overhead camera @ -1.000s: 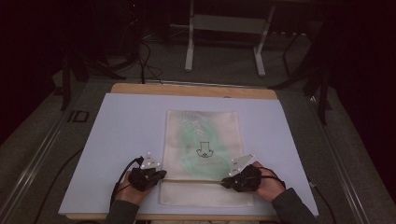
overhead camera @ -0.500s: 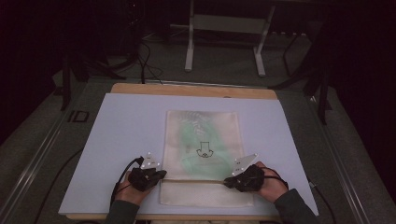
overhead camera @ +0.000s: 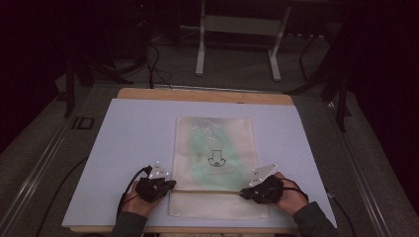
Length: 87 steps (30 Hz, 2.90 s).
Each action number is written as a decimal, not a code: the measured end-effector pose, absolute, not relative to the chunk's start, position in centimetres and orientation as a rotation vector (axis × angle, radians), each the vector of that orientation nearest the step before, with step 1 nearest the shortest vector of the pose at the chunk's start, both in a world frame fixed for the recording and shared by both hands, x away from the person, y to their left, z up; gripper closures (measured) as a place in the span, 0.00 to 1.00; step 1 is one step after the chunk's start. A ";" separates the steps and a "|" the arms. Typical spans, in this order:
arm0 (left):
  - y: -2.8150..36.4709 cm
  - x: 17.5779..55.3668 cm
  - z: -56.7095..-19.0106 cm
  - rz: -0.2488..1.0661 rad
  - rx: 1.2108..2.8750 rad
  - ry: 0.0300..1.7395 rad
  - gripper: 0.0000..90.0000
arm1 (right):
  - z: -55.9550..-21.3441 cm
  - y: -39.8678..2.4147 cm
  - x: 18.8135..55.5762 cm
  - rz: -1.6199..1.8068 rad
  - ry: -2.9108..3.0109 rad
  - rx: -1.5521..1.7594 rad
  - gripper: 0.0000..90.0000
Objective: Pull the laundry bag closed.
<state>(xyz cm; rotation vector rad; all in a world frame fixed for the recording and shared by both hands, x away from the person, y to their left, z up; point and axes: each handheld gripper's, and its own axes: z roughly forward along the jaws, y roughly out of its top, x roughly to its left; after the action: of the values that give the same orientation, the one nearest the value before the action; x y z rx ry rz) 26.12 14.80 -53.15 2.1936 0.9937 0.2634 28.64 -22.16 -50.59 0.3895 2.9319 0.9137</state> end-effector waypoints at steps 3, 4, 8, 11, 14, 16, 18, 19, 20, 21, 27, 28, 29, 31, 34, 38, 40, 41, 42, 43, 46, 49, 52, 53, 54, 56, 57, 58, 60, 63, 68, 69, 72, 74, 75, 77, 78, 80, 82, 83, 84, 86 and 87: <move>14.8 26.1 -53.1 0.262 2.193 0.993 0.99 | -50.6 -22.5 28.7 0.918 2.926 0.397 0.92; 14.8 26.1 -53.1 0.262 2.193 0.993 0.99 | -50.7 -22.6 28.6 0.920 2.926 0.404 0.92; 14.8 26.1 -53.1 0.264 2.195 0.994 0.99 | -50.8 -23.2 28.5 0.923 2.922 0.423 0.92; 14.8 26.1 -53.1 0.264 2.195 0.994 0.99 | -50.8 -23.6 28.5 0.929 2.918 0.436 0.92; 14.8 26.1 -53.1 0.264 2.196 0.994 0.99 | -50.7 -23.8 28.5 0.933 2.914 0.442 0.92; 14.8 26.1 -53.1 0.265 2.196 0.994 0.99 | -50.7 -23.9 28.5 0.929 2.915 0.445 0.92; 14.8 26.1 -53.1 0.264 2.197 0.994 0.99 | -50.7 -24.1 28.5 0.932 2.912 0.448 0.92; 14.8 26.1 -53.1 0.264 2.197 0.994 0.99 | -50.6 -24.2 28.5 0.939 2.909 0.454 0.92; 14.8 26.1 -53.1 0.265 2.197 0.994 0.99 | -50.6 -24.3 28.5 0.942 2.907 0.456 0.92; 14.8 26.1 -53.1 0.265 2.197 0.994 0.99 | -50.5 -24.4 28.5 0.939 2.906 0.460 0.92; 14.8 26.1 -53.1 0.267 2.199 0.992 0.99 | -50.5 -25.0 28.5 0.952 2.896 0.475 0.92; 14.8 26.1 -53.1 0.267 2.199 0.993 0.99 | -50.4 -25.1 28.4 0.953 2.896 0.479 0.92; 14.8 26.1 -53.1 0.266 2.198 0.993 0.99 | -50.4 -25.2 28.4 0.955 2.895 0.480 0.92; 14.8 26.1 -53.1 0.265 2.199 0.993 0.99 | -50.4 -25.3 28.4 0.964 2.894 0.482 0.92; 14.8 26.1 -53.1 0.265 2.201 0.992 0.99 | -50.4 -25.5 28.4 0.970 2.891 0.486 0.92; 14.7 26.1 -53.1 0.267 2.202 0.992 0.99 | -50.4 -25.5 28.4 0.970 2.893 0.484 0.92; 14.7 26.1 -53.1 0.267 2.201 0.992 0.99 | -50.4 -25.5 28.4 0.973 2.894 0.485 0.92; 14.7 26.1 -53.1 0.268 2.201 0.992 0.99 | -50.3 -25.5 28.4 0.972 2.894 0.486 0.92; 14.7 26.1 -53.1 0.268 2.202 0.991 0.99 | -50.3 -25.5 28.4 0.972 2.895 0.488 0.92; 14.7 26.1 -53.1 0.268 2.202 0.991 0.99 | -50.3 -25.5 28.4 0.973 2.894 0.486 0.92; 14.7 26.1 -53.1 0.268 2.202 0.991 0.99 | -50.2 -25.6 28.4 0.959 2.889 0.480 0.92; 14.7 26.1 -53.1 0.267 2.201 0.992 0.99 | -50.0 -25.9 28.5 0.970 2.885 0.495 0.92; 14.7 26.1 -53.1 0.267 2.202 0.991 0.99 | -50.1 -25.9 28.5 0.972 2.888 0.492 0.92; 14.7 26.1 -53.1 0.269 2.202 0.992 0.99 | -50.0 -25.9 28.5 0.973 2.889 0.492 0.92; 14.7 26.1 -53.1 0.269 2.202 0.992 0.99 | -50.0 -25.9 28.5 0.973 2.889 0.492 0.92; 14.7 26.1 -53.1 0.267 2.201 0.992 0.99 | -50.0 -26.2 28.5 0.924 2.887 0.500 0.92; 14.7 26.1 -53.1 0.267 2.202 0.991 0.99 | -50.0 -26.5 28.5 0.934 2.885 0.511 0.92; 14.7 26.1 -53.1 0.267 2.202 0.991 0.99 | -50.0 -26.8 28.5 0.946 2.879 0.526 0.92; 14.7 26.1 -53.1 0.267 2.201 0.992 0.99 | -50.1 -27.5 28.4 0.946 2.872 0.549 0.92; 14.7 26.1 -53.1 0.270 2.204 0.991 0.99 | -50.2 -28.0 28.3 0.937 2.867 0.568 0.92; 14.7 26.1 -53.1 0.270 2.201 0.992 0.99 | -50.2 -28.1 28.5 0.944 2.856 0.577 0.92; 14.7 26.1 -53.1 0.269 2.200 0.992 0.99 | -50.2 -28.1 28.6 0.943 2.855 0.580 0.91; 14.8 26.1 -53.1 0.263 2.191 0.995 0.99 | -50.3 -28.2 28.7 0.950 2.850 0.587 0.91; 14.8 26.1 -53.2 0.259 2.185 0.999 0.99 | -50.3 -28.2 28.8 0.955 2.849 0.589 0.91; 14.9 26.1 -53.2 0.257 2.181 1.002 0.99 | -50.4 -28.2 28.8 0.959 2.845 0.600 0.91; 14.9 26.0 -53.2 0.254 2.174 1.003 0.99 | -50.5 -28.2 28.8 0.967 2.841 0.606 0.91; 14.9 26.0 -53.2 0.254 2.174 1.003 0.98 | -50.5 -28.2 28.8 0.967 2.841 0.606 0.91; 14.9 26.0 -53.2 0.249 2.169 1.000 0.97 | -50.5 -28.4 28.8 0.991 2.831 0.612 0.88; 15.0 26.1 -53.3 0.234 2.158 0.998 0.96 | -50.6 -28.5 28.8 0.993 2.823 0.622 0.84; 15.1 26.1 -53.3 0.230 2.155 0.996 0.94 | -50.5 -28.7 28.7 1.005 2.815 0.640 0.82; 15.2 26.1 -53.4 0.219 2.143 1.001 0.94 | -50.5 -28.8 28.7 1.018 2.810 0.640 0.81; 15.3 26.1 -53.4 0.213 2.137 1.000 0.94 | -50.4 -29.0 28.7 1.043 2.803 0.653 0.77; 15.3 26.1 -53.4 0.215 2.139 0.999 0.94 | -50.3 -29.1 28.7 1.056 2.794 0.661 0.75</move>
<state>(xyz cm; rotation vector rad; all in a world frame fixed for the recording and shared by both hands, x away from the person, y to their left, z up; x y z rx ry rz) 26.10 15.27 -53.42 2.1394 0.9992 0.2146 28.69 -29.12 -50.29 0.6610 2.7940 1.0564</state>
